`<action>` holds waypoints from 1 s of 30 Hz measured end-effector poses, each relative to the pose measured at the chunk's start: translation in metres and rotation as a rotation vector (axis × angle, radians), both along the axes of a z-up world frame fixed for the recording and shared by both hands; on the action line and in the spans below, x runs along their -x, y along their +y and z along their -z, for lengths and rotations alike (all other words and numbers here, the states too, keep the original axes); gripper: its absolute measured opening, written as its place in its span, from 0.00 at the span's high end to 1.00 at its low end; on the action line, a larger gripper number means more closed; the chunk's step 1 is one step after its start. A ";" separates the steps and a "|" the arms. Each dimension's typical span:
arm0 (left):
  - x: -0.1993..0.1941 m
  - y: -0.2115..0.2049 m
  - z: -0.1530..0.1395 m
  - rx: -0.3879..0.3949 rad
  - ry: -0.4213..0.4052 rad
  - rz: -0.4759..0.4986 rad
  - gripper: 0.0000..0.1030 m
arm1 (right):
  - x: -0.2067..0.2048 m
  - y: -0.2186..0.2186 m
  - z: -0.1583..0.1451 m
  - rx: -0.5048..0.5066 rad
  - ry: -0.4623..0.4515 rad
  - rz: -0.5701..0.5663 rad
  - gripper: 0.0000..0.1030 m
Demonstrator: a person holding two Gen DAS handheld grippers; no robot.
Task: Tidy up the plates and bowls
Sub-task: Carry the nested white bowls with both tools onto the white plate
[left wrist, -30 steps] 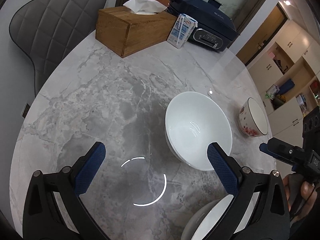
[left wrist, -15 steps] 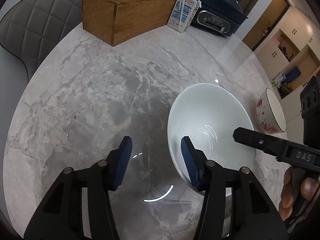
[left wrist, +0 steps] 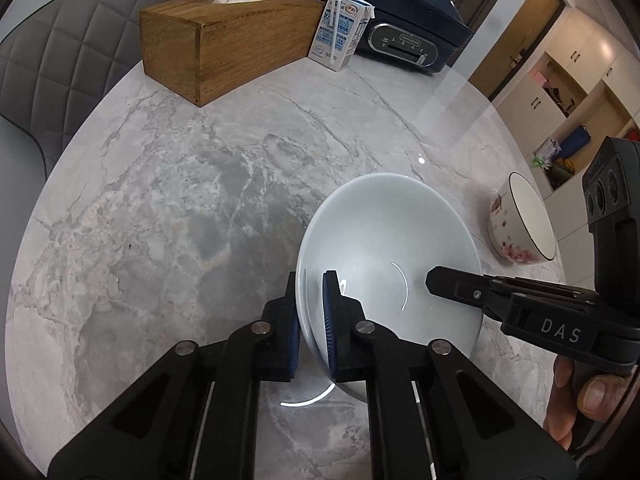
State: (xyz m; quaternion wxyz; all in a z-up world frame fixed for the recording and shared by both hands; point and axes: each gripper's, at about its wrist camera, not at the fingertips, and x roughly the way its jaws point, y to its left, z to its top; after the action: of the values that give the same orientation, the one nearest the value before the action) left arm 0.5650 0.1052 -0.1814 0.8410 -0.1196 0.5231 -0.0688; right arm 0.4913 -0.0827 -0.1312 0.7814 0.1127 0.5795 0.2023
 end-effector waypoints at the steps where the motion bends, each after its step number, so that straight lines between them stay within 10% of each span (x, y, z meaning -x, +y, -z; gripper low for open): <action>1: 0.002 0.000 -0.002 0.005 -0.002 -0.001 0.92 | 0.002 -0.001 -0.003 -0.002 -0.003 0.005 0.92; 20: 0.094 -0.025 -0.090 0.024 -0.066 0.084 0.92 | 0.085 -0.023 -0.081 0.012 -0.059 -0.023 0.91; 30: 0.177 -0.053 -0.088 0.016 -0.045 0.150 0.92 | 0.155 -0.047 -0.077 0.010 -0.041 -0.033 0.91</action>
State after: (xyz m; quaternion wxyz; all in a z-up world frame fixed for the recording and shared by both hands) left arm 0.3875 0.0524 -0.0935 0.8440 -0.0849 0.5112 -0.1385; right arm 0.3360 -0.1300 -0.0546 0.7901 0.0952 0.5662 0.2144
